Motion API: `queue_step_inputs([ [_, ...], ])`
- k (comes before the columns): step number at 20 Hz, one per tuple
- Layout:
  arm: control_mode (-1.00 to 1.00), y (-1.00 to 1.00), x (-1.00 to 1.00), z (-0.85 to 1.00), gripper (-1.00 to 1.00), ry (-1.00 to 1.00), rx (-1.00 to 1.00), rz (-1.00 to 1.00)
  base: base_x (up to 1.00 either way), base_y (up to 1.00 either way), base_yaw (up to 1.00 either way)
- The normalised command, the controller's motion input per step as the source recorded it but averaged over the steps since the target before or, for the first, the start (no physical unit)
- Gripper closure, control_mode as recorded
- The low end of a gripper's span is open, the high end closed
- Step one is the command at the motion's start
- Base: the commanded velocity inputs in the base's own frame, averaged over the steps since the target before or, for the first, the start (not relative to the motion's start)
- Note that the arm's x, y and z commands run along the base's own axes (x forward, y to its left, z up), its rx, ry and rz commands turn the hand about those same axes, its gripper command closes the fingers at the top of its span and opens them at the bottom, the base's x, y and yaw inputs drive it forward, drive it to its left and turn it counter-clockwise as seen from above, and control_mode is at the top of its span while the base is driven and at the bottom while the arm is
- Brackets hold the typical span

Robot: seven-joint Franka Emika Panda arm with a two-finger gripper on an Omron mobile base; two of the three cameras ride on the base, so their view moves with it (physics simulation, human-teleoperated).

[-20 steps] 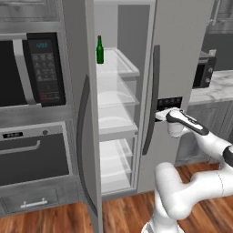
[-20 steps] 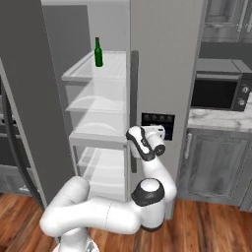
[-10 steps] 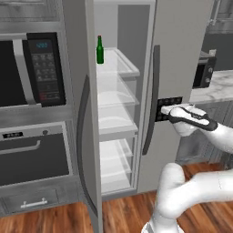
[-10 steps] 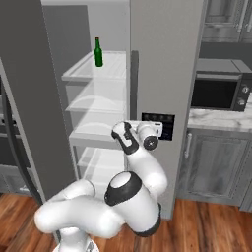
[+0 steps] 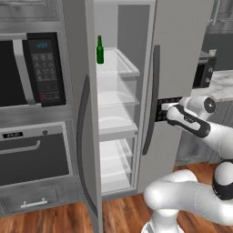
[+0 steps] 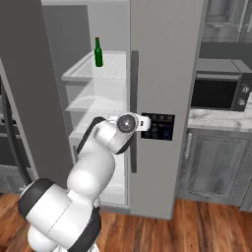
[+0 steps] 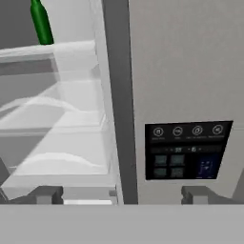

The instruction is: There's a steak in the fridge that needs to be moved to the freezer for freezing. Pick up the steak from the fridge, place it on any shelf in the freezer, and close the fridge and freezer doors when done.

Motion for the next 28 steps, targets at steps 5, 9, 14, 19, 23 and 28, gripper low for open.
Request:
queue_step_inputs([
  [5, -1.0, 0.04, -1.0, 0.96, -1.0, 0.42, 0.0, 0.0, 0.0, 0.0, 0.0],
  [9, -1.0, 0.2, -1.0, 0.49, -1.0, 0.14, 0.0, 0.0, 0.0, 0.0, 0.0],
  [14, -1.0, 0.64, -1.0, 0.0, -1.0, 0.0, 0.06, -0.08, 0.0, 0.0, 0.0],
  [19, -1.0, 0.97, -1.0, 0.22, -1.0, 0.0, 0.01, -0.05, 0.0, 0.0, 0.0],
  [23, -1.0, 0.98, -1.0, 0.38, -1.0, 0.02, 0.0, -0.01, 0.0, 0.0, 0.0],
  [28, -1.0, 1.0, -0.82, 0.16, -1.0, 0.0, 0.02, 0.0, 0.0, 0.0, 0.0],
])
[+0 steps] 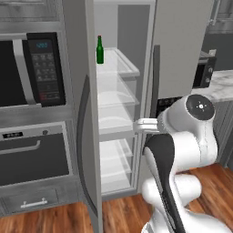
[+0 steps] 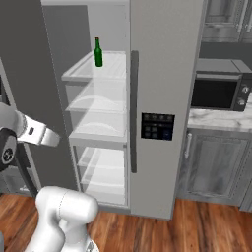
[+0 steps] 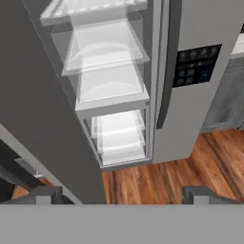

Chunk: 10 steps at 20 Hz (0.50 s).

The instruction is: There's a steak in the fridge that needs to be moved to the freezer for freezing. Pick up the steak from the fridge, place it on any shelf in the freezer, and close the fridge and freezer doors when done.

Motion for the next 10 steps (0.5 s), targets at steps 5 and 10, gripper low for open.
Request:
queue_step_inputs([
  [5, -1.0, 1.0, -0.6, 0.0, -1.0, -0.12, 0.03, 0.0, 0.0, 0.0, 0.0],
  [10, -1.0, 1.0, -0.07, -0.09, -1.0, -0.3, 0.0, -0.02, 0.0, 0.0, 0.0],
])
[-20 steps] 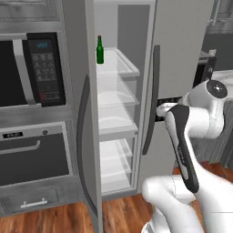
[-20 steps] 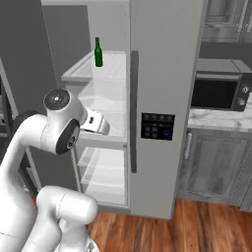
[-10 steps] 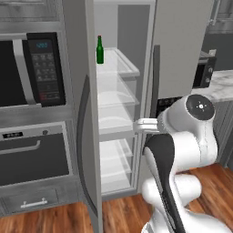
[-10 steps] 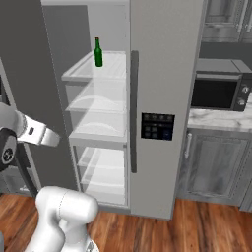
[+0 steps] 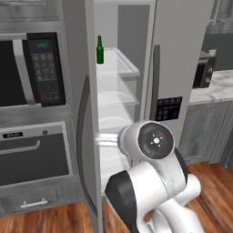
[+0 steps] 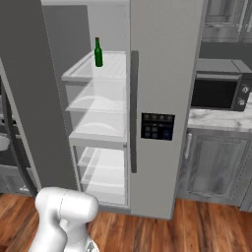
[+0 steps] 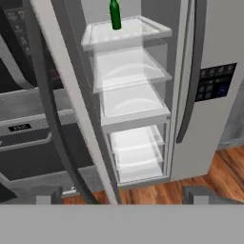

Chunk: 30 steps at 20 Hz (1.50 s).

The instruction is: There's a steak in the fridge that needs to be moved to the freezer for freezing. Pick up the steak from the fridge, place it on any shelf in the freezer, and close the fridge and freezer doors when done.

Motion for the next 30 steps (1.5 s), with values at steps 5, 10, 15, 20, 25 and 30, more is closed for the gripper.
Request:
queue_step_inputs([
  [5, -1.0, 1.0, 0.39, -0.34, -1.0, -0.22, -0.07, -0.06, 0.0, 0.0, 0.0],
  [10, -1.0, 0.96, 0.84, -0.77, -1.0, -0.08, -0.02, -0.02, 0.0, 0.0, 0.0],
  [15, -1.0, 0.97, 0.38, -0.73, -1.0, -0.14, -0.02, 0.0, 0.0, 0.0, 0.0],
  [20, -1.0, 0.76, 0.19, -0.59, -1.0, -0.08, 0.0, -0.01, 0.0, 0.0, 0.0],
  [25, -1.0, 0.07, 0.21, -0.43, -1.0, 0.0, 0.0, -0.01, 0.0, 0.0, 0.0],
  [30, -1.0, -0.04, 0.48, -0.23, -1.0, 0.0, 0.0, 0.0, 0.0, 0.0, 0.0],
])
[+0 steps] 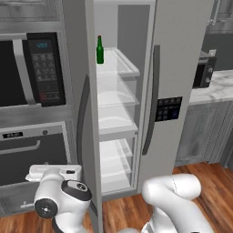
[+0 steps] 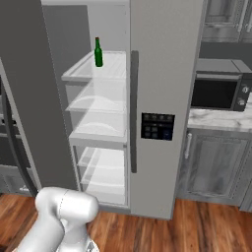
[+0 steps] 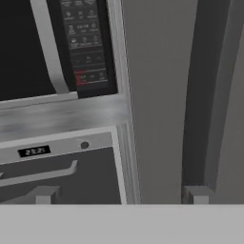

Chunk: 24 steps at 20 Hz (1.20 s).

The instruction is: There's a steak in the fridge that needs to be moved to the freezer for freezing. Pick up the steak from the fridge, place it on any shelf in the freezer, and close the fridge and freezer doors when done.

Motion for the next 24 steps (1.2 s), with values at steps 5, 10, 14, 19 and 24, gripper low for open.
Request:
queue_step_inputs([
  [5, -1.0, -0.07, 0.57, -0.25, -1.0, 0.0, 0.0, 0.0, 0.0, 0.0, 0.0],
  [10, -1.0, 0.0, 0.62, -0.38, -1.0, 0.0, 0.0, 0.0, 0.0, 0.0, 0.0],
  [14, -1.0, 0.0, 0.56, -0.39, -1.0, 0.0, 0.0, 0.0, 0.0, 0.0, 0.0],
  [19, -1.0, -0.06, 0.44, -0.3, -1.0, 0.0, 0.0, 0.0, 0.0, 0.0, 0.0],
  [24, -1.0, -0.69, 0.21, -0.18, -1.0, 0.0, 0.0, 0.0, 0.0, 0.0, 0.0],
])
